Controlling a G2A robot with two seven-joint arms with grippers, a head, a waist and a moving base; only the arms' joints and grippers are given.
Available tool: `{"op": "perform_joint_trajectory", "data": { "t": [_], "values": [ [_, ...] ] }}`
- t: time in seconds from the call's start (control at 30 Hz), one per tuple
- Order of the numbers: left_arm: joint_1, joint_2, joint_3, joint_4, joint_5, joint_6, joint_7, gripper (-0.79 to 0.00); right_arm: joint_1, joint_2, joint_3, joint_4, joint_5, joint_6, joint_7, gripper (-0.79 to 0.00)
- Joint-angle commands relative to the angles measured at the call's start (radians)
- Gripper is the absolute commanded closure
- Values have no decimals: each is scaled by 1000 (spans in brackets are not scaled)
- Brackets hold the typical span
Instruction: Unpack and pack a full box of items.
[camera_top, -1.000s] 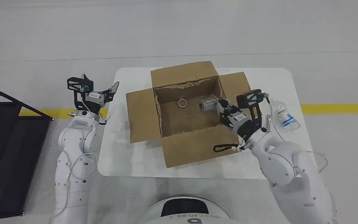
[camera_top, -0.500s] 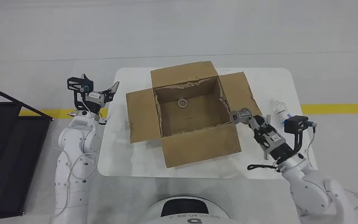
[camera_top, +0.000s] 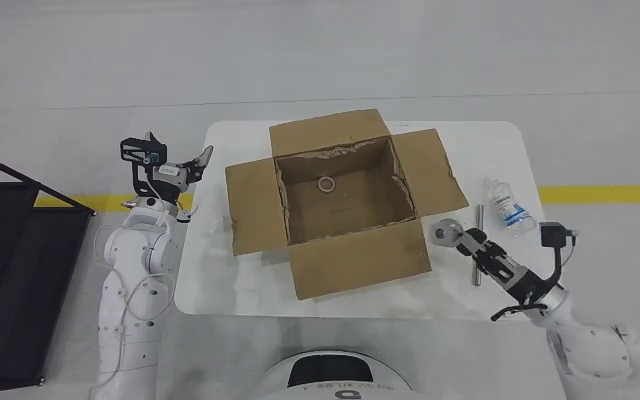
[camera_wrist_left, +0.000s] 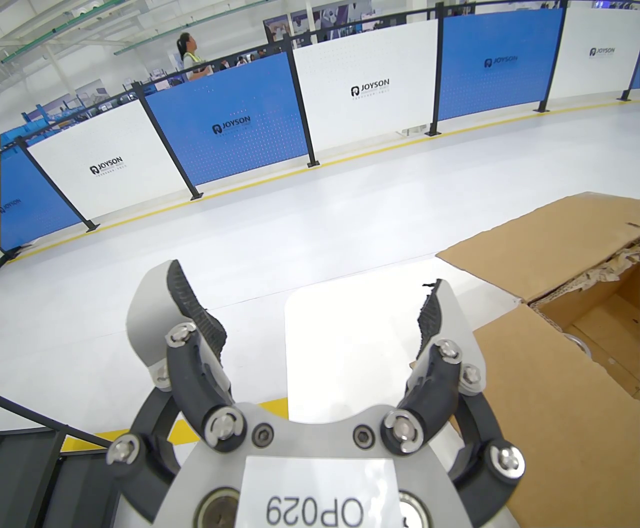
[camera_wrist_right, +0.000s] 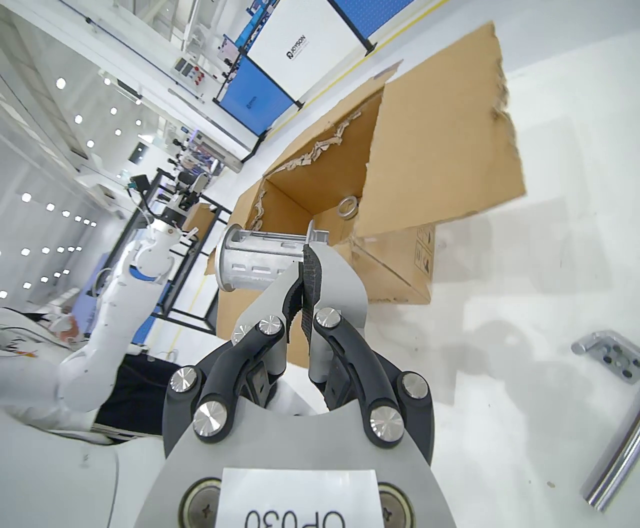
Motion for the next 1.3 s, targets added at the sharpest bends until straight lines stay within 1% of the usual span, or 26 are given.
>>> {"op": "perform_joint_trajectory", "data": {
  "t": [0.0,0.1,0.13,0.23,0.33,0.43,0.67,0.83,1.1,1.27],
  "values": [
    [0,0,0,0,0,0,0,-785,10,8,31,85,153,-19,94,0],
    [0,0,0,0,0,0,0,-785,26,18,69,195,295,-46,197,0],
    [0,0,0,0,0,0,0,-785,31,21,79,230,320,-45,224,0],
    [0,0,0,0,0,0,0,-785,55,30,93,327,339,-9,297,0],
    [0,0,0,0,0,0,0,-785,99,38,85,415,330,47,338,0],
    [0,0,0,0,0,0,0,-785,152,43,64,488,321,74,368,0],
    [0,0,0,0,0,0,0,-785,254,52,34,650,309,114,394,0],
    [0,0,0,0,0,0,0,-785,311,57,35,770,350,92,421,0],
    [0,0,0,0,0,0,0,-785,395,65,6,890,326,103,432,0],
    [0,0,0,0,0,0,0,-785,425,68,-3,943,304,113,410,0]
  ]
}}
